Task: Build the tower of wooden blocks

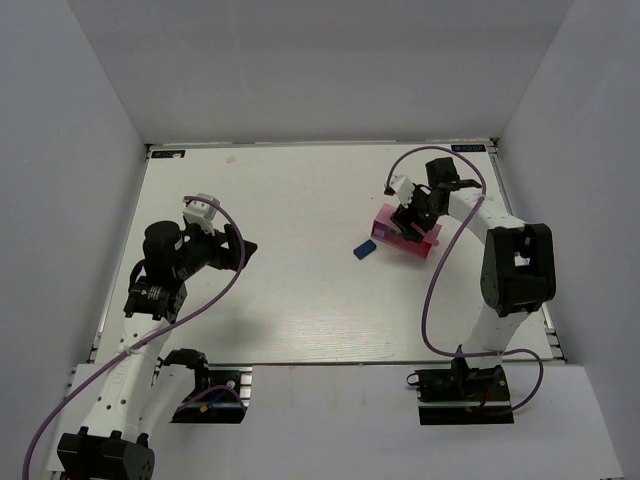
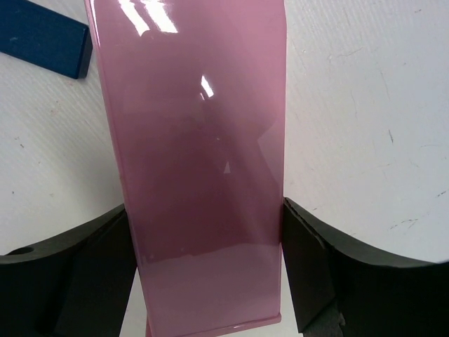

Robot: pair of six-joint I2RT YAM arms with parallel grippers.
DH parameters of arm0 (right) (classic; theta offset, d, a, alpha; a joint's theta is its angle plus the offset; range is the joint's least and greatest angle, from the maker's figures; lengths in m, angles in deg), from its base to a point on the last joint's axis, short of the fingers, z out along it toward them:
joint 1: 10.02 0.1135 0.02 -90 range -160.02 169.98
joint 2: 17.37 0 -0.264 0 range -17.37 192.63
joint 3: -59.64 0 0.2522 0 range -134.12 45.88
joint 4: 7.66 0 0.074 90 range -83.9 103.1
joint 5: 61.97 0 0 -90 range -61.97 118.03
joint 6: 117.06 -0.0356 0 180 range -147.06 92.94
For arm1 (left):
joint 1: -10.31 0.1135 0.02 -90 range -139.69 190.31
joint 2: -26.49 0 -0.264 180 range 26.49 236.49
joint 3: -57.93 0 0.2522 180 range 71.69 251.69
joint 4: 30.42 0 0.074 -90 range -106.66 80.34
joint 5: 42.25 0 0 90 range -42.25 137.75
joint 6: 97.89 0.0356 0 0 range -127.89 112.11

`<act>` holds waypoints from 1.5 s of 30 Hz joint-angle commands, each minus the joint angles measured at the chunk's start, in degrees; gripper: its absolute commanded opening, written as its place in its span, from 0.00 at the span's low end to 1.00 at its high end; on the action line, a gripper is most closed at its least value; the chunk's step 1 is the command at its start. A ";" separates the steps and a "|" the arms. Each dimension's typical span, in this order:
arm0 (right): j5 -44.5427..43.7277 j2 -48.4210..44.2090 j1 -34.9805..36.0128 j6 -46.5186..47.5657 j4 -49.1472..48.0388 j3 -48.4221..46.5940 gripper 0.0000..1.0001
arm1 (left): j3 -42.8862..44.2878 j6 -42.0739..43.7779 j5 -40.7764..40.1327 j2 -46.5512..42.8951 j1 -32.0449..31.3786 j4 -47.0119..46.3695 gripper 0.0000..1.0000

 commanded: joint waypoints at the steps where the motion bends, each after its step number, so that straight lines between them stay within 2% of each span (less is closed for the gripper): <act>1: 3.16 0.46 -0.25 1.13 2.37 -2.62 0.42 | 0.60 0.06 0.98 -0.80 -0.16 0.14 0.90; 3: 3.87 0.29 -0.42 1.22 2.81 -2.71 0.42 | 0.60 0.06 0.98 -0.80 -0.16 0.14 0.90; 7: 4.22 0.20 -0.07 1.56 1.77 -2.00 0.69 | 0.60 0.06 0.98 -0.80 -0.16 0.14 0.90; 13: 4.75 0.29 -0.16 1.65 2.72 -0.86 0.83 | 0.60 0.06 0.98 -0.80 -0.16 0.14 0.90; 14: 4.84 0.29 0.02 1.65 2.81 -0.77 0.90 | 0.60 0.06 0.98 -0.80 -0.16 0.14 0.90; 23: 5.89 0.11 0.19 1.83 2.37 -0.42 0.90 | 0.60 0.06 0.98 -0.80 -0.16 0.14 0.90; 32: 6.33 1.78 0.28 2.27 4.65 -2.27 0.82 | 0.60 0.06 0.98 -0.80 -0.16 0.14 0.90; 36: 7.03 1.70 0.11 2.53 5.01 -2.44 0.71 | 0.60 0.06 0.98 -0.80 -0.16 0.14 0.90; 40: 7.91 0.73 0.11 2.45 5.01 -2.27 0.46 | 0.60 0.06 0.98 -0.80 -0.16 0.14 0.89; 45: 8.62 -1.82 0.19 2.10 4.92 -2.35 0.33 | 0.60 0.06 0.98 -0.80 -0.16 0.14 0.89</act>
